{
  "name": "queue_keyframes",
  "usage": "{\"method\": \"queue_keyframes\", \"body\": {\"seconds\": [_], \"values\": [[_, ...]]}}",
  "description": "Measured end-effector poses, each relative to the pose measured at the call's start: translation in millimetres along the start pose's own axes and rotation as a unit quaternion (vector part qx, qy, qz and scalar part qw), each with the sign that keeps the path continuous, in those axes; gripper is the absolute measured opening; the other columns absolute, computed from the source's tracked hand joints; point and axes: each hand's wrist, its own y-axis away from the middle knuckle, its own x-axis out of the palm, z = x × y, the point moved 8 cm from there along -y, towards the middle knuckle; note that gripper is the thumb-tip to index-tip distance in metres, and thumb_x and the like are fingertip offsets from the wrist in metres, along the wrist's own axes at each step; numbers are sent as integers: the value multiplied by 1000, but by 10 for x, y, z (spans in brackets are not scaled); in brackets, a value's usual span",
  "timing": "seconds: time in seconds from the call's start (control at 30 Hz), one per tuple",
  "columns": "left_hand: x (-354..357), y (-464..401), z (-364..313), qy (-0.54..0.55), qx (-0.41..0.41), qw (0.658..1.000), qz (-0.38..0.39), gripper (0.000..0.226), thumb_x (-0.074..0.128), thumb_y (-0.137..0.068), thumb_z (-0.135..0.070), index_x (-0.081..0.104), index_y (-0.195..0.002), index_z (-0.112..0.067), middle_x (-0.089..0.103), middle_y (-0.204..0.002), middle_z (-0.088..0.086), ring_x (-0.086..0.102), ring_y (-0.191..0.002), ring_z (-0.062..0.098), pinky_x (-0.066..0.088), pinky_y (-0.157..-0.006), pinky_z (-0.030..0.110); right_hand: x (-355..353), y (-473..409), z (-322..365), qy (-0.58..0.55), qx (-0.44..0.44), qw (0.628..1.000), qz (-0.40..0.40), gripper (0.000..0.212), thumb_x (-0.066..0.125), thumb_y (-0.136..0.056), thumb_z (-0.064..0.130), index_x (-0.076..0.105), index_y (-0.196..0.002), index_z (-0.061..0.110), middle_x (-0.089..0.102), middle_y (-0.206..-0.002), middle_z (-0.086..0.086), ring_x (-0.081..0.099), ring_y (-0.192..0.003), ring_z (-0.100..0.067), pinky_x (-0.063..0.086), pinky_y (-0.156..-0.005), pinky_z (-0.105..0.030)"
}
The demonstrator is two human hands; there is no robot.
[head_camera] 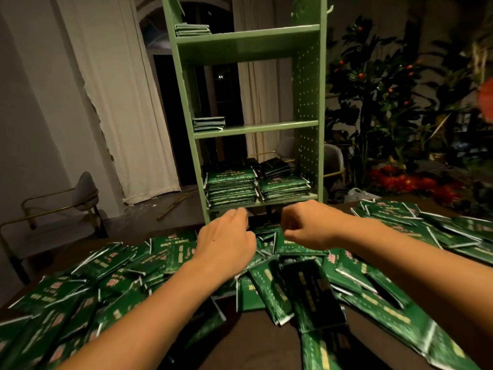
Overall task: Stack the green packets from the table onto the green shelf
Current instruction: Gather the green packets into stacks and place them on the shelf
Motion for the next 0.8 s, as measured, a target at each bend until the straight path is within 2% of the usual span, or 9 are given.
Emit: {"method": "queue_keyframes", "body": {"seconds": [0.07,0.13,0.23,0.3,0.43,0.53,0.7,0.8], "values": [[134,160,-52,16,5,1000,14,5,41,-98,-22,46,-95,-21,51,-91,-6,50,-78,18,37,-68,35,201,190,-94,32,30,996,73,25,65,-91,41,62,-109,23,67,-112,-1,62,-97,-21,56,-88,-40],[328,346,-61,32,-2,999,30,7,41,-98,-20,47,-95,-21,52,-90,-6,51,-79,17,38,-68,35,413,380,-218,68,68,987,130,49,73,-84,51,56,-119,20,64,-118,-2,62,-102,-23,55,-90,-41],[579,536,-30,48,-23,998,30,8,40,-98,-24,48,-96,-22,56,-95,-4,53,-85,21,42,-71,37,617,564,-363,82,115,976,164,90,79,-69,66,42,-135,17,59,-132,-3,60,-112,-26,54,-93,-40],[714,640,-41,57,-33,998,21,10,40,-101,-28,48,-101,-22,57,-100,-3,53,-87,21,41,-72,36,694,618,-410,62,131,977,155,104,79,-67,68,33,-144,16,55,-139,-5,60,-116,-27,54,-95,-41],[912,789,-64,58,-54,996,-30,17,40,-103,-34,47,-115,-23,52,-106,-5,51,-96,18,40,-77,33,789,661,-405,43,136,981,130,101,76,-67,72,33,-139,16,57,-136,-7,59,-117,-29,52,-99,-45],[1009,839,-92,5,-29,998,-53,25,41,-103,-38,46,-125,-26,46,-113,-5,45,-105,17,40,-81,31,821,701,-389,73,130,982,115,93,68,-70,79,36,-133,18,60,-130,-6,60,-114,-30,51,-94,-42],[974,858,-135,45,21,995,-86,23,53,-99,-33,56,-120,-23,44,-109,-7,41,-101,14,42,-85,33,779,802,-435,83,143,978,126,101,70,-66,80,35,-136,16,58,-134,-4,57,-120,-30,48,-93,-39],[958,883,-251,74,48,992,-95,22,53,-100,-30,56,-120,-23,45,-112,-10,40,-105,10,32,-87,25,845,861,-424,28,152,977,149,99,78,-67,69,35,-135,11,57,-134,-8,56,-117,-30,49,-98,-40]]}}
